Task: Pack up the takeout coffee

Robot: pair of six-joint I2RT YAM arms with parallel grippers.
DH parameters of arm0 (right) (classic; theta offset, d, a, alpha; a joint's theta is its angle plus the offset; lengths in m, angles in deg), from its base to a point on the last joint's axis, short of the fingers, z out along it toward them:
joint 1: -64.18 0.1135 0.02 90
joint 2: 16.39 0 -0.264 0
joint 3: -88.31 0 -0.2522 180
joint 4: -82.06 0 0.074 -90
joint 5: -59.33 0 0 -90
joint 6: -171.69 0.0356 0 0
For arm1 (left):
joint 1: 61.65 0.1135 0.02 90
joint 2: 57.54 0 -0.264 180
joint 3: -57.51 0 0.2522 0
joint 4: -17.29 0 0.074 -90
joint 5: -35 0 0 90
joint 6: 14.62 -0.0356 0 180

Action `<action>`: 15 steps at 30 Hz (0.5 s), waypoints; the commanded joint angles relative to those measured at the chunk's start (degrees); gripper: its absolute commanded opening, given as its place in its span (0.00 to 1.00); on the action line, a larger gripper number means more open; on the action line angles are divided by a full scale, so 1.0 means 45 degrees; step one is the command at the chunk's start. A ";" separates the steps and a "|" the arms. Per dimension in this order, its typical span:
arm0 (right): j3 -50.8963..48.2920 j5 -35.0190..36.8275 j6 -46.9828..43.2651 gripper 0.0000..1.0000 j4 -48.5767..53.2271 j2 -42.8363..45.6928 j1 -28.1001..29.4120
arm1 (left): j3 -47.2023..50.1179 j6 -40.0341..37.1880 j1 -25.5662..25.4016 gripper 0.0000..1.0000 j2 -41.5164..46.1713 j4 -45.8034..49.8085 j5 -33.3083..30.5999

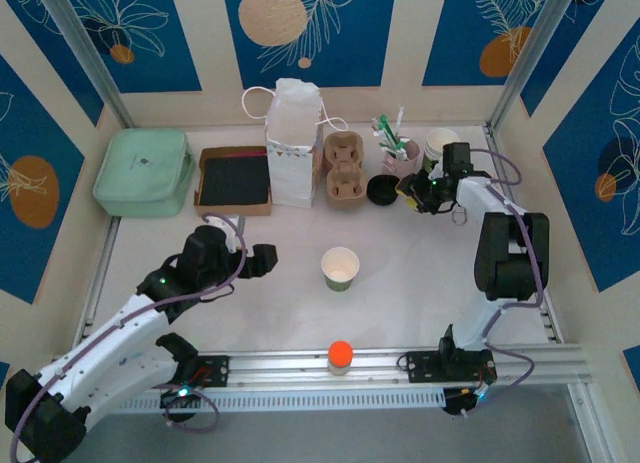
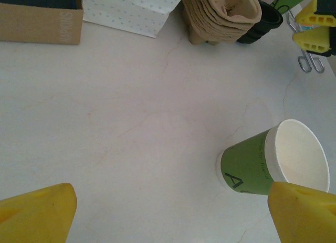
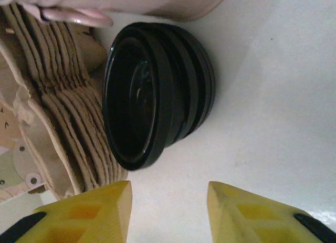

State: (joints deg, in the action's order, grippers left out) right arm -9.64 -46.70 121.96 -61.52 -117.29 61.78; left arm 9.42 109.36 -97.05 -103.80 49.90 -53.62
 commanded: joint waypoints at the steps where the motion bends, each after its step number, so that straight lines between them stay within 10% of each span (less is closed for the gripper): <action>1: 0.0488 -0.0431 0.0162 0.42 -0.0269 -0.0415 -0.0015 | -0.0413 -0.0246 -0.0112 0.94 -0.0120 -0.0042 -0.0133; 15: 0.1815 -0.0237 0.0016 0.34 0.0273 -0.1775 0.0177 | -0.0547 -0.0363 -0.0122 0.94 -0.0198 0.0119 -0.0269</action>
State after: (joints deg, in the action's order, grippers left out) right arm -3.45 -46.79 122.40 -62.03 -124.00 62.11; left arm 9.18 109.33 -97.05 -104.65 49.94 -53.73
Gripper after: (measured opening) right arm 0.342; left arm 0.938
